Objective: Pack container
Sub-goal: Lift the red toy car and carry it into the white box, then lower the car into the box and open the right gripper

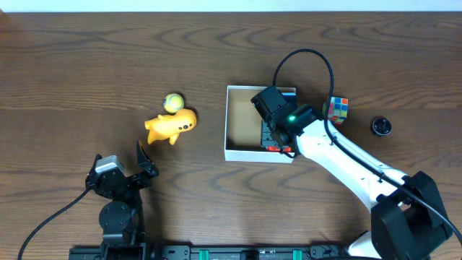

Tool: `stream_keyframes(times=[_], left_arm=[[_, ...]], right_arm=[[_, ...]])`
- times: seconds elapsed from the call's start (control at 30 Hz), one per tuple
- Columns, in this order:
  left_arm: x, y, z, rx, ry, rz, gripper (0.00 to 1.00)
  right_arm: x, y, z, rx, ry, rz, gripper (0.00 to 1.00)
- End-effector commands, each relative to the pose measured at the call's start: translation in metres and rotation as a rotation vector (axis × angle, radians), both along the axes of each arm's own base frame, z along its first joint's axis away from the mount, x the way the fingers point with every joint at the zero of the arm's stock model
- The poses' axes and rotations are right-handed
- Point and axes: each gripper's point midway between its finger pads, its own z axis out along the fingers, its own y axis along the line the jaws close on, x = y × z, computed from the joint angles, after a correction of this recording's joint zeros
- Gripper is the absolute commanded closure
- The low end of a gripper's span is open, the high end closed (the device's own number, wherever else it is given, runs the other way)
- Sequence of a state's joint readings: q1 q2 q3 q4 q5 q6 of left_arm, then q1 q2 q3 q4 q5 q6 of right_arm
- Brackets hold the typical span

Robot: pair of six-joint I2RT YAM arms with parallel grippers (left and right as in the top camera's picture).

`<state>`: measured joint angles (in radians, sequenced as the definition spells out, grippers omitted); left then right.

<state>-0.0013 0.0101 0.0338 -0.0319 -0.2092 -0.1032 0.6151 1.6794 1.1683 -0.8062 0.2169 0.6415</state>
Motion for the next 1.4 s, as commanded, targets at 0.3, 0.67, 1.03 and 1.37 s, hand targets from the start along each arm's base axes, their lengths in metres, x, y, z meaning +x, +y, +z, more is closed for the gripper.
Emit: stream_keyframes(times=[0.3, 0.67, 1.03, 1.37], left_arm=[[0.000, 0.000, -0.017, 0.009, 0.042, -0.002, 0.02], [0.000, 0.000, -0.017, 0.009, 0.042, -0.002, 0.02], [0.000, 0.000, -0.017, 0.009, 0.042, -0.002, 0.02], [0.000, 0.000, -0.017, 0.009, 0.042, -0.002, 0.02]], right_arm=[[-0.002, 0.002, -0.004, -0.004, 0.004, -0.001, 0.29], [0.033, 0.022, 0.061, 0.023, -0.111, 0.101, 0.27], [0.030, 0.009, 0.097, 0.041, -0.062, 0.043, 0.43], [0.001, 0.007, 0.041, 0.033, 0.042, -0.039, 0.43]])
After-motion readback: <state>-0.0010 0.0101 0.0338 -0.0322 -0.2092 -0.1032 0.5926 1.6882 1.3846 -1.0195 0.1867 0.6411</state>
